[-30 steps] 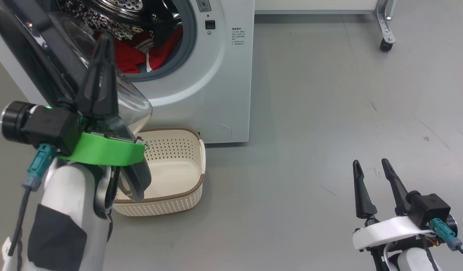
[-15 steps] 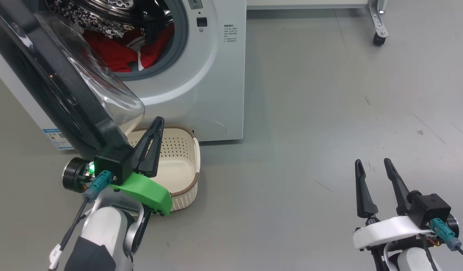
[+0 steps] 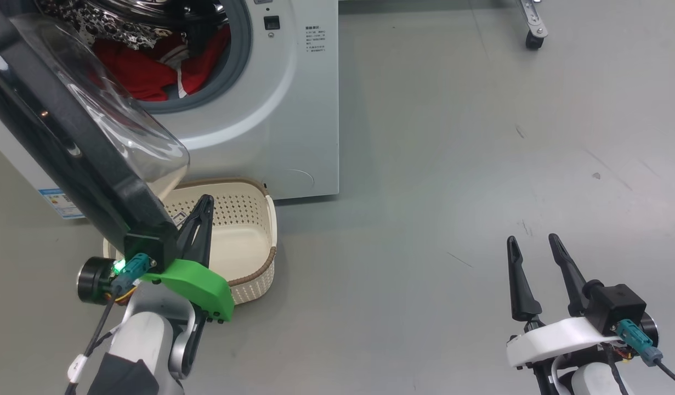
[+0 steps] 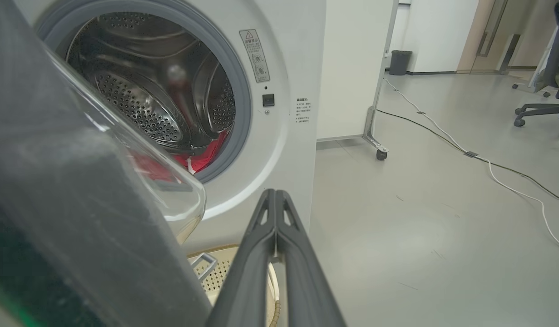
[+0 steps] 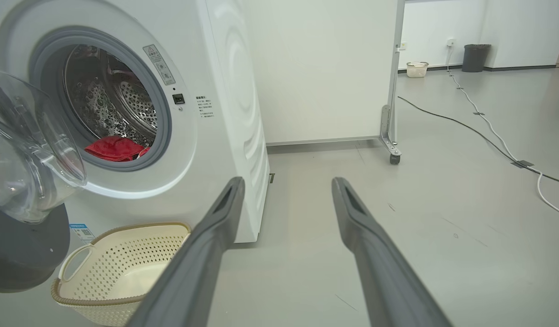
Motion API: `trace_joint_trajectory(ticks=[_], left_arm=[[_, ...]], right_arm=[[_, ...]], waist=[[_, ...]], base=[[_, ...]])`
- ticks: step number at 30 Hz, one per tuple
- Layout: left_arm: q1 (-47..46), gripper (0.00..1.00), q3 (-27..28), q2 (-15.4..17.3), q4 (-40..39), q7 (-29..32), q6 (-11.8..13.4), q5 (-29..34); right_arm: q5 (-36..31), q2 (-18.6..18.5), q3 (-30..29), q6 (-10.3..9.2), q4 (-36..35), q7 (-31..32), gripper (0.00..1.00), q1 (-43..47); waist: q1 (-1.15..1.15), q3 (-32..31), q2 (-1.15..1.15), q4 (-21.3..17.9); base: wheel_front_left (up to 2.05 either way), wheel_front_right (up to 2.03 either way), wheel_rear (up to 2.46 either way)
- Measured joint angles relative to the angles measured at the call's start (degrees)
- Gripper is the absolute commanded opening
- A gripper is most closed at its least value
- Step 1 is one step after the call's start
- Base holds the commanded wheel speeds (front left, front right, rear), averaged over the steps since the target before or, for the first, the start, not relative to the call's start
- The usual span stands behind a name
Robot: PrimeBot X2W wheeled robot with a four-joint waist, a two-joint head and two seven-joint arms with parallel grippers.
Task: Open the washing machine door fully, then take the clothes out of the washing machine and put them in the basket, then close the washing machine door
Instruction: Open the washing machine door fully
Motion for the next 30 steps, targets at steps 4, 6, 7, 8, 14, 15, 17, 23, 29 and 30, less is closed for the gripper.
trace_joint_trajectory(ticks=[4, 6, 7, 8, 14, 15, 17, 23, 29, 30], left_arm=[[-0.01, 0.0, 0.74, -0.02, 1.92, 0.38, 0.44, -0.33], [-0.02, 0.0, 0.86, -0.03, 2.14, 0.38, 0.79, -0.36], [-0.05, 0.0, 1.05, -0.04, 2.29, 0.37, 0.93, -0.37], [-0.09, 0.0, 1.37, -0.04, 2.37, 0.27, 1.12, -0.49], [-0.53, 0.0, 2.5, -0.04, 3.31, -0.94, 1.6, -0.81], [-0.62, 0.0, 2.56, -0.05, 3.52, -1.11, 1.62, -0.97], [-0.99, 0.0, 2.71, -0.07, 3.78, -1.24, 1.8, -1.01], [-1.13, 0.0, 2.81, -0.36, 5.71, -2.67, 1.93, -1.12], [-1.13, 0.0, 2.86, -0.82, 6.92, -3.75, 2.02, -2.01], [-1.13, 0.0, 2.82, -0.93, 7.1, -3.94, 2.01, -2.05]], right_arm=[[0.0, 0.16, -0.31, 0.01, 0.18, 0.0, 1.0, -0.01], [0.0, 0.18, -0.42, 0.01, 0.25, 0.0, 1.0, -0.01], [0.0, 0.18, -0.47, 0.02, 0.32, 0.0, 1.0, -0.01], [0.0, 0.18, -0.53, 0.07, 0.35, 0.0, 1.0, -0.01], [0.0, 0.43, -1.38, 0.51, 0.51, 0.0, 1.0, -0.05], [0.0, 0.45, -1.51, 0.51, 0.54, 0.0, 1.0, -0.05], [0.0, 0.48, -1.67, 0.51, 0.6, 0.0, 1.0, -0.08], [0.0, 0.66, -2.46, 0.51, 0.94, 0.0, 1.0, -0.26], [-0.02, 0.7, -2.9, 0.52, 1.23, 0.0, 1.0, -0.25], [-0.05, 0.71, -3.0, 0.52, 1.26, 0.0, 1.0, -0.24]], waist=[[0.0, 0.54, 0.0, -0.59], [0.0, 0.62, 0.0, -0.66], [0.0, 0.69, 0.0, -0.71], [0.0, 0.75, 0.0, -0.75], [0.0, 1.13, 0.0, -0.79], [0.0, 1.17, 0.0, -0.76], [0.0, 1.22, 0.0, -0.66], [0.0, 1.0, 0.0, -0.06], [0.0, 0.46, 0.0, 1.35], [0.0, 0.36, 0.0, 1.62]], base=[[0.0, 0.0, 0.0], [0.0, 0.0, 0.0], [0.0, 0.0, 0.0], [0.0, 0.0, 0.0], [0.0, 0.0, 0.0], [0.0, 0.0, 0.0], [0.0, 0.0, 0.0], [0.0, 0.0, 0.0], [0.0, 0.0, 0.0], [0.0, 0.0, 0.0]])
